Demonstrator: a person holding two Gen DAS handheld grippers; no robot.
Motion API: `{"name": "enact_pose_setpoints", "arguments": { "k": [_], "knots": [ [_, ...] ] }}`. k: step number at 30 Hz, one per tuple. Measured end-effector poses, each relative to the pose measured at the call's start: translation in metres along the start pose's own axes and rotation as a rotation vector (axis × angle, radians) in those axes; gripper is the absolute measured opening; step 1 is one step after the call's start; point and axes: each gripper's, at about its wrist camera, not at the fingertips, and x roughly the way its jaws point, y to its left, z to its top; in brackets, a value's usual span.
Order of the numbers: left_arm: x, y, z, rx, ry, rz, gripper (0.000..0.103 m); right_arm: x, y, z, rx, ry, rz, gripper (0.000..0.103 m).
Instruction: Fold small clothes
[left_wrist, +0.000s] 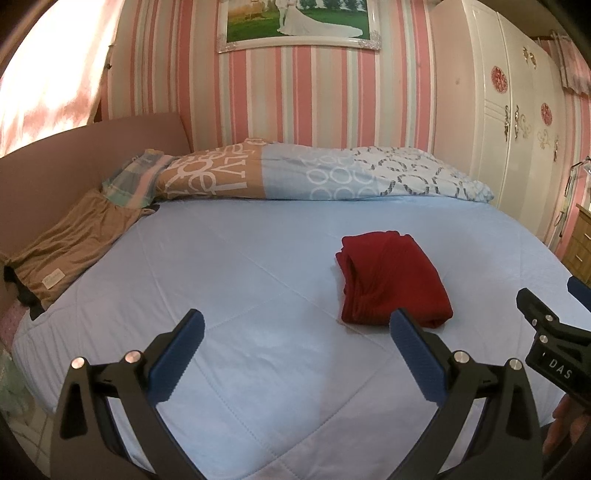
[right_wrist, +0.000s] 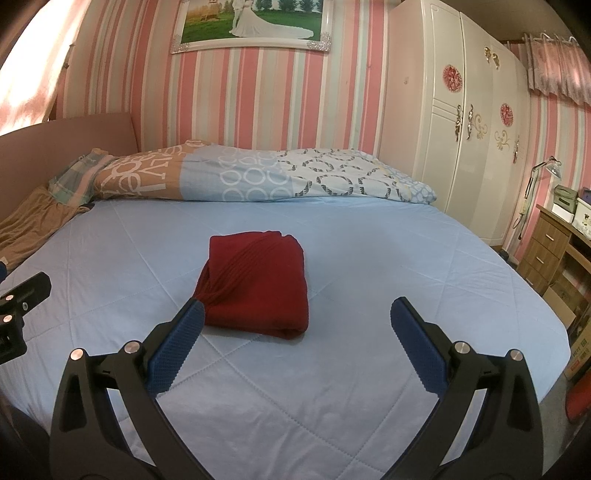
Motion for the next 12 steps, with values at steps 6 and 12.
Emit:
{"name": "enact_pose_setpoints", "arguments": {
  "k": [6, 12],
  "knots": [
    [0.0008, -0.0016, -0.0014, 0.002, 0.019, -0.017, 0.101, 0.0003, -0.0006, 0.0001, -0.001, 0.001, 0.001, 0.1],
    [0.0024, -0.0026, -0.0031, 0.001, 0.037, -0.015, 0.101, 0.0005, -0.0009, -0.0001, -0.001, 0.001, 0.002, 0.1]
  ]
}}
